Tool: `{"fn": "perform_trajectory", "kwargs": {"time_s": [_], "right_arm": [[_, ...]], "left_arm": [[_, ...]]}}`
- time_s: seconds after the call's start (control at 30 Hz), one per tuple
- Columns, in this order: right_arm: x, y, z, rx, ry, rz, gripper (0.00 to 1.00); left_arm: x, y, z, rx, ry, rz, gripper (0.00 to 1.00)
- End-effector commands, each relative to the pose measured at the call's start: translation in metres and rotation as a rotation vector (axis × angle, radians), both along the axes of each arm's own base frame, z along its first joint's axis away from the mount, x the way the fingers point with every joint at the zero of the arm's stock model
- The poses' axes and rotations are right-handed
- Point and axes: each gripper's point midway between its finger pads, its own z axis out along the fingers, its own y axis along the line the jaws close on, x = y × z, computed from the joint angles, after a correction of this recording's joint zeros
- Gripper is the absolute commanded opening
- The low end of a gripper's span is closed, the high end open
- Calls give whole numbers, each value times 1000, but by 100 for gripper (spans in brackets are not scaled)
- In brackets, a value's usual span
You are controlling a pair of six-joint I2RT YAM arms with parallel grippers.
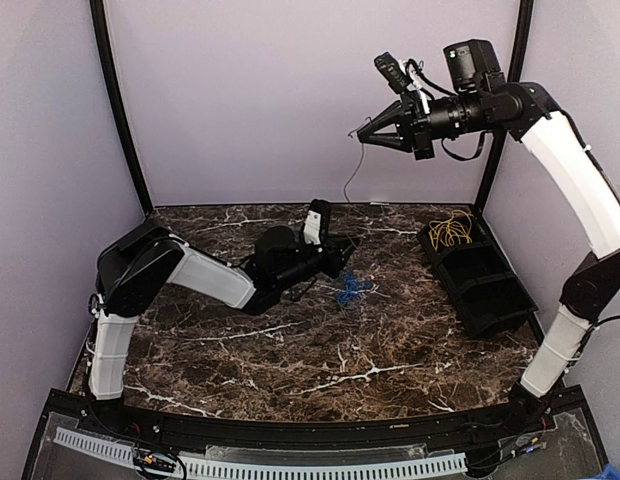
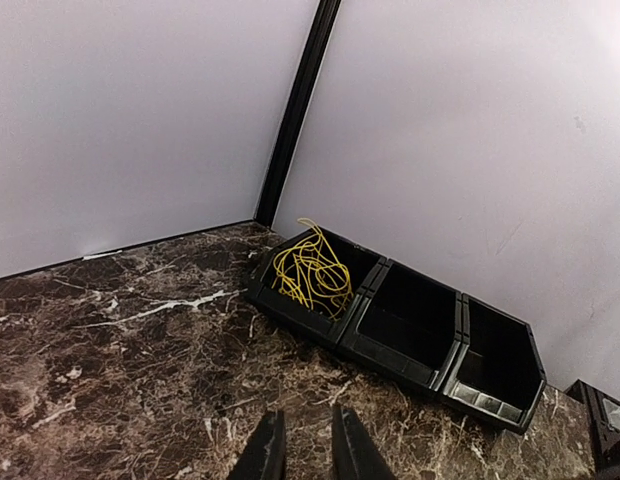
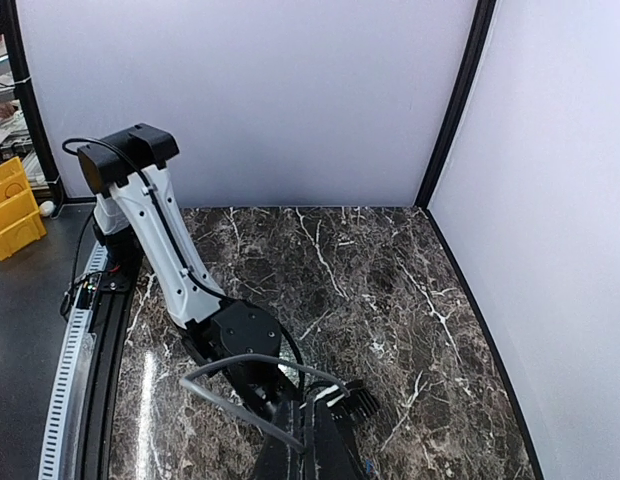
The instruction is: Untangle the cables
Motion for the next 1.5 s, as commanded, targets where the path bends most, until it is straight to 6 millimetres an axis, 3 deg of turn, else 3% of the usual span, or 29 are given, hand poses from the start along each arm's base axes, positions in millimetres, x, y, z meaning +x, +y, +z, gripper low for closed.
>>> {"fn": "perform_trajectory", "kwargs": {"time_s": [0.0,0.2,0.3,0.43,0.6,0.77,0.87,1.07,1.23,1.33,1.47], "right_arm": [[-28,-8,36,79,-81,50,0],[-33,-18,52,95,-122,31,0],[-27,-19,50,87,-121,0,0],[-13,-17,37,57,-101,-46,0],[-1,-17,27,42,-93,-94,0],[1,-16,20,33,-79,-95,0],[3,-15,17,27,-74,-101,0],[4,-15,12,19,-65,-106,0],[6,-15,6,10,-55,-108,0],[11,-14,2,1,-54,-125,0],[32,-20,-4,-22,-79,-221,0]], "left_arm": [[5,-13,24,-141,-19,-51,20],[7,-17,6,-149,46,-60,20],[1,1,5,-123,55,-13,25],[-9,37,11,-86,54,82,39],[-38,72,15,-19,22,93,56],[-78,59,30,-10,-48,-114,61],[-95,40,51,-27,-107,-225,62],[-92,19,74,-62,-156,-273,63],[-89,8,83,-85,-169,-301,53],[-83,6,81,-79,-156,-280,30],[-77,11,74,-75,-131,-234,12]]}}
